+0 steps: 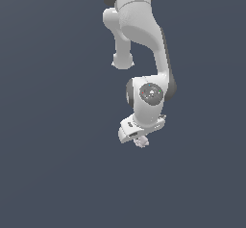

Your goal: Pick up the object and move it to a goal position.

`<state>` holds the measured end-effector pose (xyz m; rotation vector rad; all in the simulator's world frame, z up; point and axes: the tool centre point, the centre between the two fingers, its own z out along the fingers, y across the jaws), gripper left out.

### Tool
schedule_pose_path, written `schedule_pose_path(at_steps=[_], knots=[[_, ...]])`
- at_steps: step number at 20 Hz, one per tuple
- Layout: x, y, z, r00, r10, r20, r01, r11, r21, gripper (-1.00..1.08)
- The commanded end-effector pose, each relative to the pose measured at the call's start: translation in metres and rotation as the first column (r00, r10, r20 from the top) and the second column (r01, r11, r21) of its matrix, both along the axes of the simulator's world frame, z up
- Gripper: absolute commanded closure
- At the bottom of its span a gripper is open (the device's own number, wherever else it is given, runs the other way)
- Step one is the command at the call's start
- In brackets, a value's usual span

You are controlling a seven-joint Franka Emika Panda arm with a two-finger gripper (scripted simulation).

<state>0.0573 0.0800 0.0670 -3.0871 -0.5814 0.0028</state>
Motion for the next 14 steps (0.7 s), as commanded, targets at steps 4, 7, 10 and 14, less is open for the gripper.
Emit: schedule_pose_path(at_steps=[4,7,10,14], knots=[[0.003,-0.001,0.031,1.0,0.0,0.002,0.0,1.0,0.0,1.08],[0.006,-0.001,0.049,1.0,0.0,0.002,0.0,1.0,0.0,1.08],[0.008,-0.001,0.06,1.0,0.0,0.002,0.0,1.0,0.0,1.08],[0.009,-0.001,0.065,1.0,0.0,0.002,0.0,1.0,0.0,1.08]])
